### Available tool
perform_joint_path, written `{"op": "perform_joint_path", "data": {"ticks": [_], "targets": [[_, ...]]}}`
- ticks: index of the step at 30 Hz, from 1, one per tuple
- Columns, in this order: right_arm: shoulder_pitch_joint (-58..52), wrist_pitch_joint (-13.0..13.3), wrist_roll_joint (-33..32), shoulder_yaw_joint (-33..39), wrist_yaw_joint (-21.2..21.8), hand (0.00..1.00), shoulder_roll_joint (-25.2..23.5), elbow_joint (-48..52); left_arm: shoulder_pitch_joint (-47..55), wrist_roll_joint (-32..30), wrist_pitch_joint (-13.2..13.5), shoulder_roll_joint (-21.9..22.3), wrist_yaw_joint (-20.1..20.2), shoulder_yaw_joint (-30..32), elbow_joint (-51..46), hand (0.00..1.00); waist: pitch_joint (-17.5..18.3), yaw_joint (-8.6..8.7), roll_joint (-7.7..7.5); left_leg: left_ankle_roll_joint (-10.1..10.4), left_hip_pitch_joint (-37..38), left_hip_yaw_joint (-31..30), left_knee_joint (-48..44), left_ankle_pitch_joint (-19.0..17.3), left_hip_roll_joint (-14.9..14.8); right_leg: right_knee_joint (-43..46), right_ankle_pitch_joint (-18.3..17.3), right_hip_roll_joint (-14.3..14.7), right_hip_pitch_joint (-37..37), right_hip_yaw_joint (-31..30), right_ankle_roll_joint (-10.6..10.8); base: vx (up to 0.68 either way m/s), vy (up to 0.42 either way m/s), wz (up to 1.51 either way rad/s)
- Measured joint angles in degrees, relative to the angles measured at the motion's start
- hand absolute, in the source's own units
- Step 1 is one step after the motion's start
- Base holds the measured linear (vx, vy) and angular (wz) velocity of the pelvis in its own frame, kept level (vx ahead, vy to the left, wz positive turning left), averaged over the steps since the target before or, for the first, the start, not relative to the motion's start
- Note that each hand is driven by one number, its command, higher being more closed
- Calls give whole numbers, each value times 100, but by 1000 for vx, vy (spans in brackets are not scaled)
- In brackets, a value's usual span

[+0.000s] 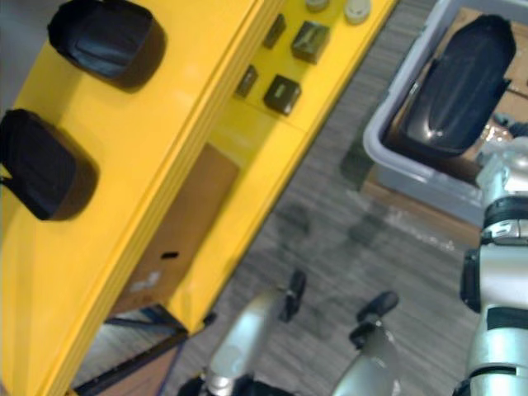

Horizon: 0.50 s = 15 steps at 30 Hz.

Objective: Walk over and take plastic housings, then place them on the shelf

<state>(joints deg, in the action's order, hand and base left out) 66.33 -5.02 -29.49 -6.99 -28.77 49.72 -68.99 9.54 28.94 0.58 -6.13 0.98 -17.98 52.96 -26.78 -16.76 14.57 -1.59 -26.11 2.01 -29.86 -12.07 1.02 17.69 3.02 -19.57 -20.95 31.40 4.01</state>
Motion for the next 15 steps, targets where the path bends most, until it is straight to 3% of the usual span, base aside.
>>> {"op": "perform_joint_path", "data": {"ticks": [9,13,15], "targets": [[1,-96,105,-105,265,0,19,89,-3,30,30,5,37,-55,3,0,35,-55,49,3,-127,-7,-35,-2,-20,83,-72,-18,-133,31,-12,-3,3,1],[1,-356,114,-124,374,0,89,82,-20,52,39,39,46,-85,20,0,90,-142,124,3,-150,-1,-47,-3,-21,92,-80,-22,-138,43,-6,-2,6,1],[7,-649,192,-227,452,0,200,99,-57,175,36,40,100,-133,81,0,110,-155,152,3,-197,-36,-54,-3,-21,93,-87,-24,-138,110,-7,-16,21,9]]}}
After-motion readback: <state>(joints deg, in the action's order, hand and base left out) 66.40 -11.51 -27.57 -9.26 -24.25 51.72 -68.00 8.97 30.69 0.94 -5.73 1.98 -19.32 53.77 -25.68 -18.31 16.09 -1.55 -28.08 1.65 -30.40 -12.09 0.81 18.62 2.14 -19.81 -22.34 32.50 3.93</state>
